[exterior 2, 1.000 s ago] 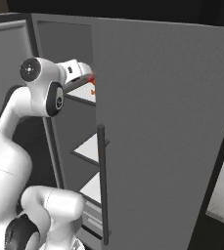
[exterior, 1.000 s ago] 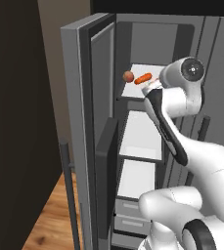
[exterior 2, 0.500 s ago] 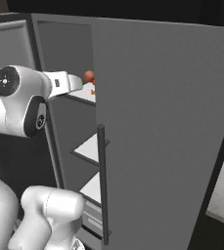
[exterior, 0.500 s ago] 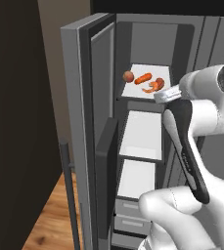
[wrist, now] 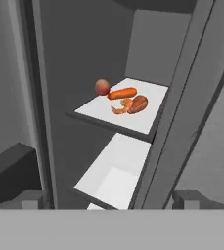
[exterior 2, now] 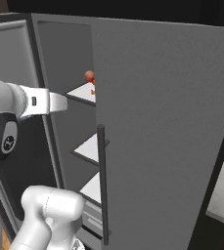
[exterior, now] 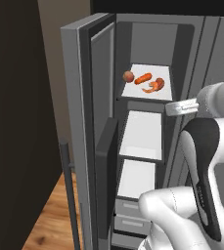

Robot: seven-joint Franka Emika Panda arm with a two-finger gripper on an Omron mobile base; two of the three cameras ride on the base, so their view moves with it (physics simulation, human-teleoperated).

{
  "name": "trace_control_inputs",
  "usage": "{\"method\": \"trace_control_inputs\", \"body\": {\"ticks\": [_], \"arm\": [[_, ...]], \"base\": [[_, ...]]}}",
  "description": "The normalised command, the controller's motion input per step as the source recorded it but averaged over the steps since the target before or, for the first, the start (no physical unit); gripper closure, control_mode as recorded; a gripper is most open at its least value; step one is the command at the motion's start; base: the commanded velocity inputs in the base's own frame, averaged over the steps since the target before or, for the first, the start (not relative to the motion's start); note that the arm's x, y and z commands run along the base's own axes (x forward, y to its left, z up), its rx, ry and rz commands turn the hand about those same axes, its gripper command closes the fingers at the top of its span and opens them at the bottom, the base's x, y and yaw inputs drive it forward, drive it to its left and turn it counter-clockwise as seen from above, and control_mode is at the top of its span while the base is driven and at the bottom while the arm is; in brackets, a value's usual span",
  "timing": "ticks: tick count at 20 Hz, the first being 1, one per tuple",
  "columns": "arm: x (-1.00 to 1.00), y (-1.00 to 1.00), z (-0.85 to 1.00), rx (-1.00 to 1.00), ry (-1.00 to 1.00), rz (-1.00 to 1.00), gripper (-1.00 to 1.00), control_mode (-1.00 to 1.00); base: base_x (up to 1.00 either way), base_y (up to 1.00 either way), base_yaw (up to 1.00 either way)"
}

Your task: Take the peach and shrimp from the second highest rack and move them to the highest rack where the carrot and sweet potato are located, to maximize freezer space. Close the freezer door after rearranging.

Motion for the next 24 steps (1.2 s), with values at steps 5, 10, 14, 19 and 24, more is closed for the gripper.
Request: {"method": "trace_control_inputs", "body": {"ticks": [5,10,14,19,24], "arm": [[-0.69,0.00,0.04,0.03,0.19,-0.06,-1.00,-1.00],[-0.51,-0.03,-0.07,0.05,0.05,-0.01,-1.00,-1.00],[-0.63,-0.03,-0.21,0.08,-0.09,-0.07,-1.00,-1.00],[0.00,0.00,0.00,0.00,0.00,0.00,-1.00,1.00],[0.00,0.00,0.00,0.00,0.00,0.00,-1.00,1.00]], "base": [[0.00,0.00,0.00],[0.00,0.00,0.00],[0.00,0.00,0.00],[-1.00,0.00,-0.06],[-0.90,0.26,-0.03]]}}
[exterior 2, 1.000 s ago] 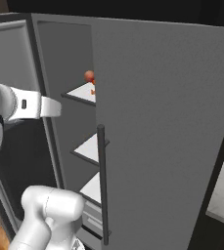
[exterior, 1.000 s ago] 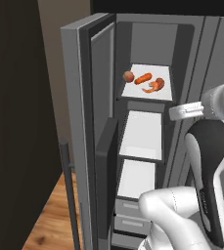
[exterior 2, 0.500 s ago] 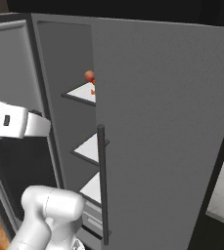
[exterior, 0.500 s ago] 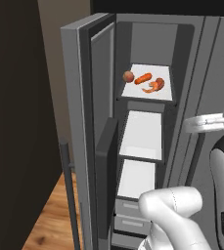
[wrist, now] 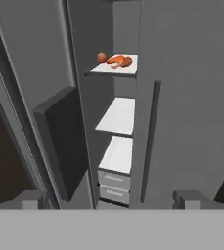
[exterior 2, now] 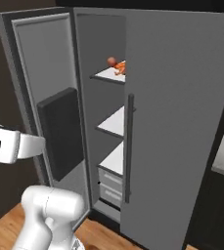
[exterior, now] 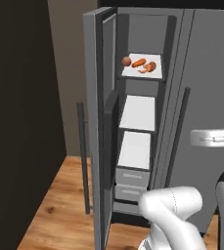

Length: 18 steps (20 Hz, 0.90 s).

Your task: Take the peach and shrimp from the second highest rack and move them to the highest rack where the carrot and sweet potato are located, to maximize freezer space. Close the freezer door after rearranging.

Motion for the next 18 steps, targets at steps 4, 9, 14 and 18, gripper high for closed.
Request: {"method": "trace_control_inputs", "body": {"ticks": [4,9,14,18], "arm": [[0.00,0.00,0.00,0.00,0.00,0.00,-1.00,1.00],[0.00,0.00,0.00,0.00,0.00,0.00,-1.00,1.00],[0.00,0.00,0.00,0.00,0.00,0.00,-1.00,1.00],[0.00,0.00,0.00,0.00,0.00,0.00,-1.00,1.00]], "base": [[-0.66,0.60,-0.11],[-0.47,0.81,-0.09],[-0.07,0.99,0.00],[0.29,0.95,-0.04]]}}
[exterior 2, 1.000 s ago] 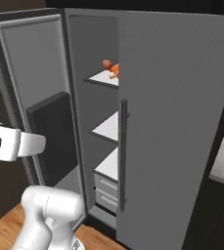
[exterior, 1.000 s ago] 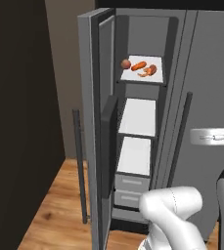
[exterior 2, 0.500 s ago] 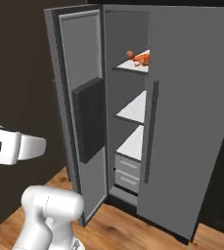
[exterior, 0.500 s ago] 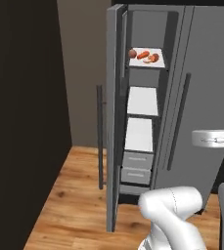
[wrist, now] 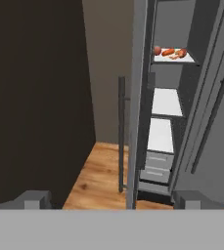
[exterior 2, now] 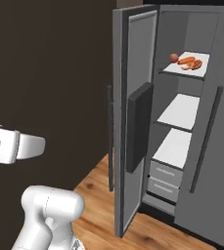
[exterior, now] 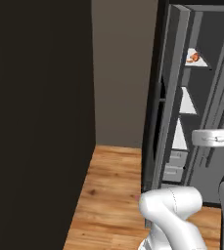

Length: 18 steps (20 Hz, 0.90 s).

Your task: Take the peach and shrimp from the second highest rack and move them to the highest rack where the carrot and sweet potato are located, to maximize freezer space. Close the freezer door after rearranging.

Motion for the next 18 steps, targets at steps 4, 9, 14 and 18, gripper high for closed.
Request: {"method": "trace_control_inputs", "body": {"ticks": [4,9,14,18], "arm": [[0.00,0.00,0.00,0.00,0.00,0.00,-1.00,1.00],[0.00,0.00,0.00,0.00,0.00,0.00,-1.00,1.00],[0.00,0.00,0.00,0.00,0.00,0.00,-1.00,1.00],[0.00,0.00,0.00,0.00,0.00,0.00,-1.00,1.00]], "base": [[0.52,0.86,-0.17],[0.56,0.76,-0.28],[0.60,0.59,-0.51],[0.67,0.58,-0.54]]}}
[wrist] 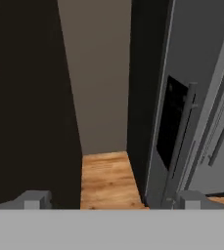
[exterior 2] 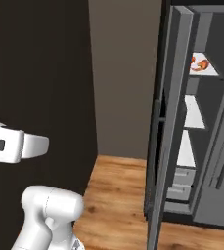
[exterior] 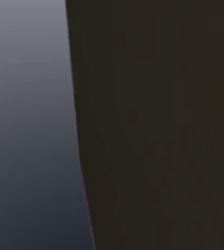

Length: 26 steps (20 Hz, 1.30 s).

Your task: Take the peach and shrimp from the second highest rack and move them to the highest rack where the carrot and sweet potato are located, to maximize freezer space. Close the freezer door after rearranging.

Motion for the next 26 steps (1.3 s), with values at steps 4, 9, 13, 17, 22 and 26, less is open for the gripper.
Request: {"method": "trace_control_inputs", "body": {"ticks": [4,9,13,17,22,26], "arm": [[0.00,0.00,0.00,0.00,0.00,0.00,-1.00,1.00],[0.00,0.00,0.00,0.00,0.00,0.00,-1.00,1.00],[0.00,0.00,0.00,0.00,0.00,0.00,-1.00,1.00],[0.00,0.00,0.00,0.00,0.00,0.00,-1.00,1.00],[0.00,0.00,0.00,0.00,0.00,0.00,-1.00,1.00],[0.00,0.00,0.00,0.00,0.00,0.00,-1.00,1.00]], "base": [[0.68,0.59,-0.50],[0.58,0.54,-0.58],[0.54,0.57,-0.61],[0.50,0.64,-0.58],[0.38,0.54,-0.64],[0.35,0.52,-0.64]]}}
